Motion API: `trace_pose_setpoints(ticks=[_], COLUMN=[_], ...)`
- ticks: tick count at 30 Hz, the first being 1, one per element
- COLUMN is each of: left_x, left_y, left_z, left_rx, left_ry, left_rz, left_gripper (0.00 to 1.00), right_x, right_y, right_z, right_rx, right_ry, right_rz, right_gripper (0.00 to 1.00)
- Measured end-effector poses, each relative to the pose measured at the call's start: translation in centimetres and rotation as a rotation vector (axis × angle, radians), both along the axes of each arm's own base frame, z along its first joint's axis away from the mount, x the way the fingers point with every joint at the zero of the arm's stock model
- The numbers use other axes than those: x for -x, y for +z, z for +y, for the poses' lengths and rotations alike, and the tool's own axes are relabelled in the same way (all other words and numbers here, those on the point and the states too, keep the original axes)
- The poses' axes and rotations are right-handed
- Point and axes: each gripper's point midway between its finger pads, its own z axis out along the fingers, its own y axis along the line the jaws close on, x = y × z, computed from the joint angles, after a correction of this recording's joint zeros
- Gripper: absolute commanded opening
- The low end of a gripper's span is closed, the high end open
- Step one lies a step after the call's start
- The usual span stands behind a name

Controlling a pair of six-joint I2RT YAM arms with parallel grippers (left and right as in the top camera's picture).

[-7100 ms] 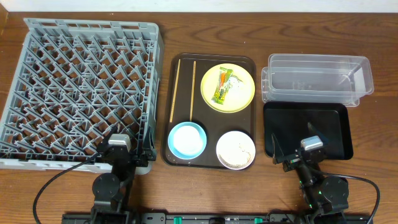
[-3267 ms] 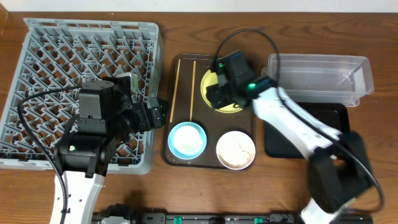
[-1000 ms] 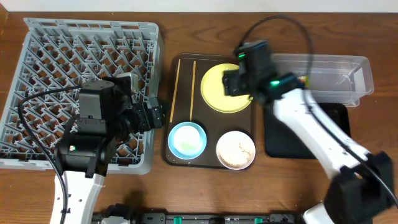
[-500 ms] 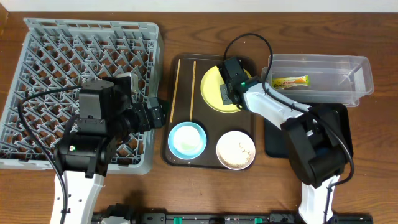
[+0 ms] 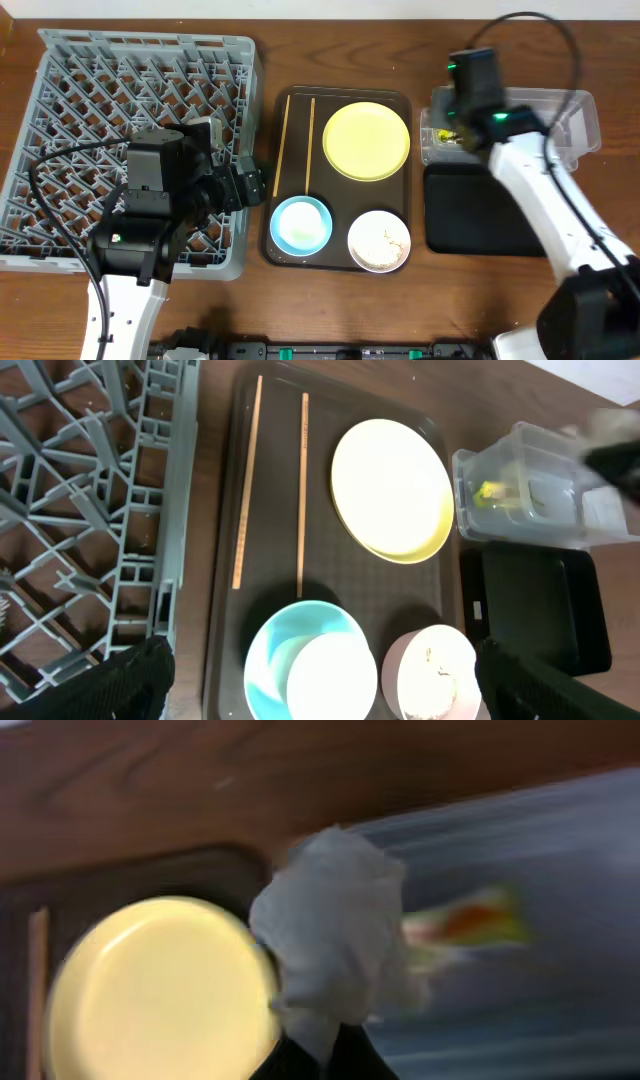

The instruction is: Sort waste into correct bins and load items into the dishwasher

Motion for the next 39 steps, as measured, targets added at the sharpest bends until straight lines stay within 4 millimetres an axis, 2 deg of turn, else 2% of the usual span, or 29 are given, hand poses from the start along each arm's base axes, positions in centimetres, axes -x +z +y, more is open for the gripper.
trace_pose_setpoints(ticks=[1, 2, 3, 4, 5, 9, 13, 16, 18, 21, 23, 24, 26, 27, 30, 34, 39], left_x=[0.0, 0.0, 0.0, 0.0, 0.0, 0.0, 0.0, 0.0, 0.0, 0.0, 0.0, 0.0, 0.0, 0.0, 0.0, 0.0, 0.0], left_y=[0.0, 0.0, 0.0, 0.0, 0.0, 0.0, 0.0, 0.0, 0.0, 0.0, 0.0, 0.0, 0.0, 0.0, 0.0, 0.0, 0.0], left_z=[0.0, 0.0, 0.0, 0.0, 0.0, 0.0, 0.0, 0.0, 0.0, 0.0, 0.0, 0.0, 0.0, 0.0, 0.0, 0.0, 0.0], left_rx=[0.0, 0.0, 0.0, 0.0, 0.0, 0.0, 0.0, 0.0, 0.0, 0.0, 0.0, 0.0, 0.0, 0.0, 0.0, 0.0, 0.0], left_ry=[0.0, 0.0, 0.0, 0.0, 0.0, 0.0, 0.0, 0.0, 0.0, 0.0, 0.0, 0.0, 0.0, 0.0, 0.0, 0.0, 0.0], left_rz=[0.0, 0.0, 0.0, 0.0, 0.0, 0.0, 0.0, 0.0, 0.0, 0.0, 0.0, 0.001, 0.001, 0.001, 0.0, 0.0, 0.0], left_gripper=[0.96, 0.96, 0.96, 0.96, 0.97, 0.96, 0.96, 0.96, 0.97, 0.97, 0.96, 0.97, 0.96, 0.97, 0.96, 0.96, 0.96], right_x=[0.2, 0.5, 0.8, 1.0, 1.1, 1.2, 0.9, 1.7, 3.0, 6.4, 9.2, 10.7, 13.9, 15.1, 18.6, 21.2, 23.1], right_y=[-0.2, -0.5, -1.1, -1.6, -2.0, -2.7, -1.2, 1.4, 3.2, 4.4, 3.7, 3.1, 1.6, 1.0, -0.9, -3.2, -6.5], right_z=[-1.2, -2.3, -3.2, -3.9, -4.3, -4.6, -2.9, -0.1, 2.5, 7.1, 9.6, 10.8, 12.4, 13.0, 15.4, 17.4, 18.7], right_rx=[-0.003, -0.007, -0.015, -0.025, -0.036, -0.104, -0.164, -0.192, -0.197, -0.207, -0.213, -0.21, -0.198, -0.19, -0.146, -0.04, 0.134], right_ry=[-0.032, -0.063, -0.093, -0.119, -0.132, -0.117, -0.03, 0.111, 0.233, 0.405, 0.501, 0.543, 0.606, 0.634, 0.738, 0.826, 0.865], right_rz=[0.018, 0.038, 0.066, 0.085, 0.1, 0.133, 0.089, 0.038, 0.015, 0.041, 0.121, 0.17, 0.29, 0.334, 0.453, 0.52, 0.577], right_gripper=[0.01, 0.14, 0.64, 0.8, 0.82, 0.83, 0.79, 0.74, 0.58, 0.46, 0.35, 0.35, 0.38, 0.42, 0.48, 0.51, 0.5])
